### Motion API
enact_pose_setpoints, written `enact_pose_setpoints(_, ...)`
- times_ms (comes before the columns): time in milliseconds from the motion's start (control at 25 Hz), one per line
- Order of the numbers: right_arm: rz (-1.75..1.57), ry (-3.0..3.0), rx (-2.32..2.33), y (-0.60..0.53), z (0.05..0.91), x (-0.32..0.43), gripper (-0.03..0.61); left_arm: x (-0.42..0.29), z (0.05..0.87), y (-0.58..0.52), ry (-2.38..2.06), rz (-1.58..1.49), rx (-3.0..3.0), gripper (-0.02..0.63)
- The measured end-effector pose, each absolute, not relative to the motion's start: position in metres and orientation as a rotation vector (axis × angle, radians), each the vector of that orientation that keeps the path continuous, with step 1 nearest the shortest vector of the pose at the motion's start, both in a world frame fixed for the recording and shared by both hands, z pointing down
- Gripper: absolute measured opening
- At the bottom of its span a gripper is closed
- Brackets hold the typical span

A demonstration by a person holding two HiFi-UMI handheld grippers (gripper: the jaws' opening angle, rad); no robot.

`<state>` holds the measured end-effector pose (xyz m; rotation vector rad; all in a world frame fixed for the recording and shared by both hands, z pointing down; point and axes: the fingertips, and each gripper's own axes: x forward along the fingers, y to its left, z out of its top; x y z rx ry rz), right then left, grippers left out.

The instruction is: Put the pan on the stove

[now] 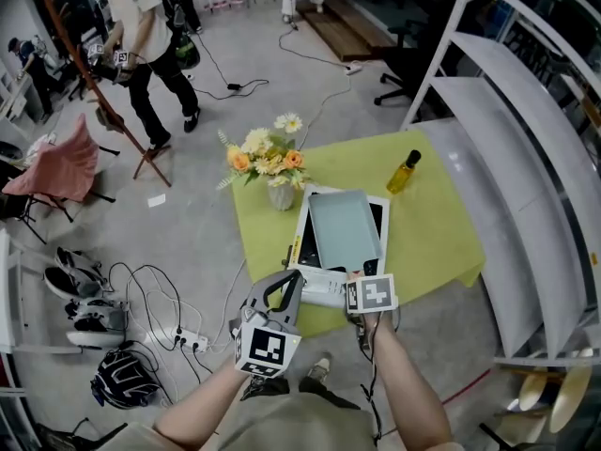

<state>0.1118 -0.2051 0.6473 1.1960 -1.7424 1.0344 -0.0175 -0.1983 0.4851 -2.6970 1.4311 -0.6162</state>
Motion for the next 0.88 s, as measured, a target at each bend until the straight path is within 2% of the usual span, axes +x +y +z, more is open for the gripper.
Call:
enact_pose_setpoints(320, 1.06, -1.779, 1.254, -0.213, 0.649, 0.106, 0.181, -0.025, 0.488, -0.199, 1.435, -0.637, -2.695, 0.006)
enact_pose_setpoints(440, 1.006, -1.84, 1.275, -0.222, 0.634, 0.109, 0.243, -0.027, 0.485, -0.2, 1.438, -0.635, -2.69, 0.006)
enact_pose_setpoints(520, 0.958, -1.871, 1.297, -0.227, 0.62, 0.114, 0.259, -0.029, 0.483, -0.2, 1.438, -0.628, -2.686, 0.006)
enact_pose_setpoints(720, 0.83, -1.977, 1.363, -0.233, 0.567, 0.12, 0.239, -0.033, 0.47, -0.2, 1.443, -0.596, -2.677, 0.006)
enact_pose_setpoints(880, 0.727, -2.094, 1.418, -0.23, 0.514, 0.113, 0.178, -0.035, 0.454, -0.197, 1.437, -0.562, -2.664, 0.006)
